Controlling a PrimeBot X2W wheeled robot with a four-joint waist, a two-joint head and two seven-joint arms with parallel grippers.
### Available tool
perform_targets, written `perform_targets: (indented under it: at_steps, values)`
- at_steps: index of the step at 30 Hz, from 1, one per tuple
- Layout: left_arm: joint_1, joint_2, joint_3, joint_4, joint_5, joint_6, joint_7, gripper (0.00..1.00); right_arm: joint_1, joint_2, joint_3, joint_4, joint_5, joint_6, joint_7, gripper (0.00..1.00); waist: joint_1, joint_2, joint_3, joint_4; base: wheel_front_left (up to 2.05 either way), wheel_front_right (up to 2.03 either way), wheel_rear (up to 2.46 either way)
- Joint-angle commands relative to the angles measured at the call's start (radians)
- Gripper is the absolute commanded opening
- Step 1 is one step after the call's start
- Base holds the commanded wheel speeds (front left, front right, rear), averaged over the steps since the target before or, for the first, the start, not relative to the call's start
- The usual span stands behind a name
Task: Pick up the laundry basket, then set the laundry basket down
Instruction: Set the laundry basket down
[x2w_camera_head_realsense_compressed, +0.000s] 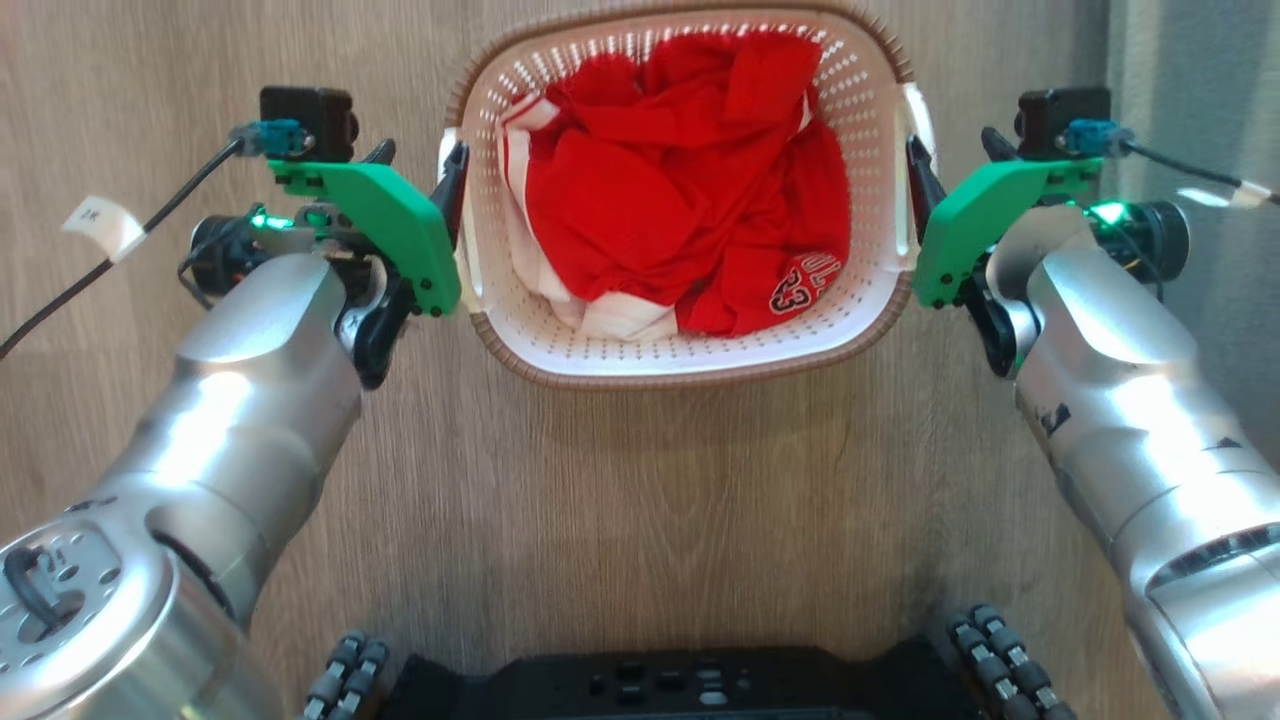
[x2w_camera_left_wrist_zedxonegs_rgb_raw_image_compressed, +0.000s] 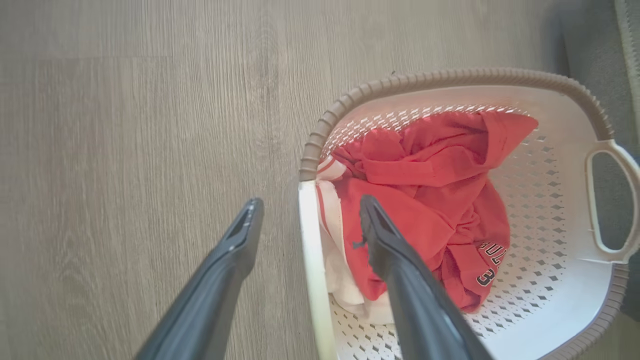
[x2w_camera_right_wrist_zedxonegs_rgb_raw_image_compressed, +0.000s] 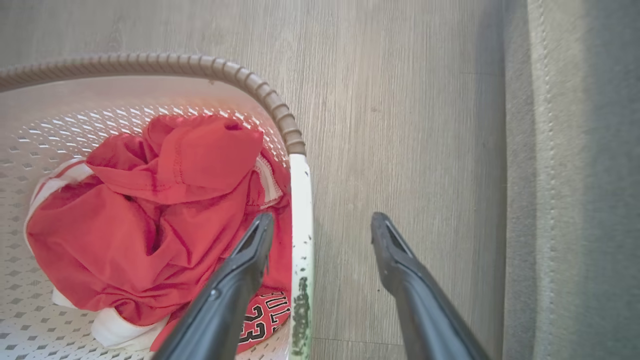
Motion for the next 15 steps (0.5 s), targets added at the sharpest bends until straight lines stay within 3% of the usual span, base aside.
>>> perform_targets:
  at_steps: [1,8,11,15]
  values:
    - [0.029,0.037,0.012,0.004,-0.007,0.001,-0.018,1.00,0.064,0.018,0.017,-0.003,0.004,-0.006,-0.021,1.00,0.0000,-0.0001,-0.046,-0.010,0.00,0.00,0.00]
    - [0.051,0.061,0.051,-0.008,0.013,0.001,-0.036,1.00,0.097,0.018,0.009,-0.005,0.003,-0.006,-0.053,1.00,0.0000,-0.0001,-0.147,-0.020,0.00,0.00,0.00]
    - [0.049,0.088,0.126,-0.042,0.066,0.004,-0.036,1.00,0.113,0.018,-0.032,-0.054,-0.028,-0.006,-0.055,1.00,0.0000,-0.0001,-0.188,-0.024,0.00,0.00,0.00]
    - [0.094,0.121,0.248,-0.131,0.196,0.041,-0.036,1.00,0.174,0.018,-0.105,-0.168,-0.097,-0.006,-0.055,1.00,0.0000,-0.0001,-0.240,-0.023,0.00,0.00,0.00]
